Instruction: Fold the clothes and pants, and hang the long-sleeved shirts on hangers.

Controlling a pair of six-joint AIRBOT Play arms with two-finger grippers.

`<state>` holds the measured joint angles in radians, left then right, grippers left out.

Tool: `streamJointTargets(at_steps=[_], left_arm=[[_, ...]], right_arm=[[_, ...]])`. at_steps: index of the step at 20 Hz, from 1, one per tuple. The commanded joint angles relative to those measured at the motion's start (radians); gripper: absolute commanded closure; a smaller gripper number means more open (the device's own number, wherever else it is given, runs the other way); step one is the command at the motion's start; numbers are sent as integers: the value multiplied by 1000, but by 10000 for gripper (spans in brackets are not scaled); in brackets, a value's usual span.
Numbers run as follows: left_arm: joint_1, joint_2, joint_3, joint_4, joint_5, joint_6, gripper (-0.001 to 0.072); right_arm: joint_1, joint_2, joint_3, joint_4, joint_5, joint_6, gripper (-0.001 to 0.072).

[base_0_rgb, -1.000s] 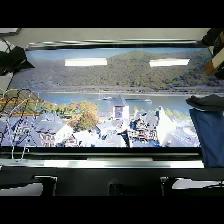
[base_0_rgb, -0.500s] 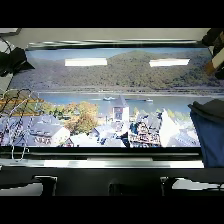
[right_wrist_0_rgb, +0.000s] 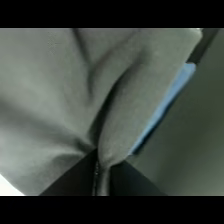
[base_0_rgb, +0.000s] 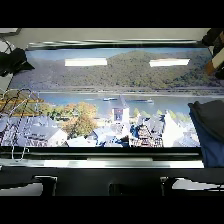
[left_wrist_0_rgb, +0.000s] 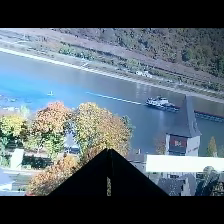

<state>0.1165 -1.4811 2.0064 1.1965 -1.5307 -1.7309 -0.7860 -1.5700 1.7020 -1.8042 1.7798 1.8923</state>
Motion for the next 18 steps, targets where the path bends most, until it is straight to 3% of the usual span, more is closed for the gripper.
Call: streamJointTargets(at_steps=[1, 18], left_arm=[[0, 0, 0, 0, 1, 4, 691], [0, 0, 0, -3, 1, 3, 691]], right_arm=[[-1, 1, -142, -99, -32, -4, 683], [-1, 1, -283, -199, -47, -23, 673]])
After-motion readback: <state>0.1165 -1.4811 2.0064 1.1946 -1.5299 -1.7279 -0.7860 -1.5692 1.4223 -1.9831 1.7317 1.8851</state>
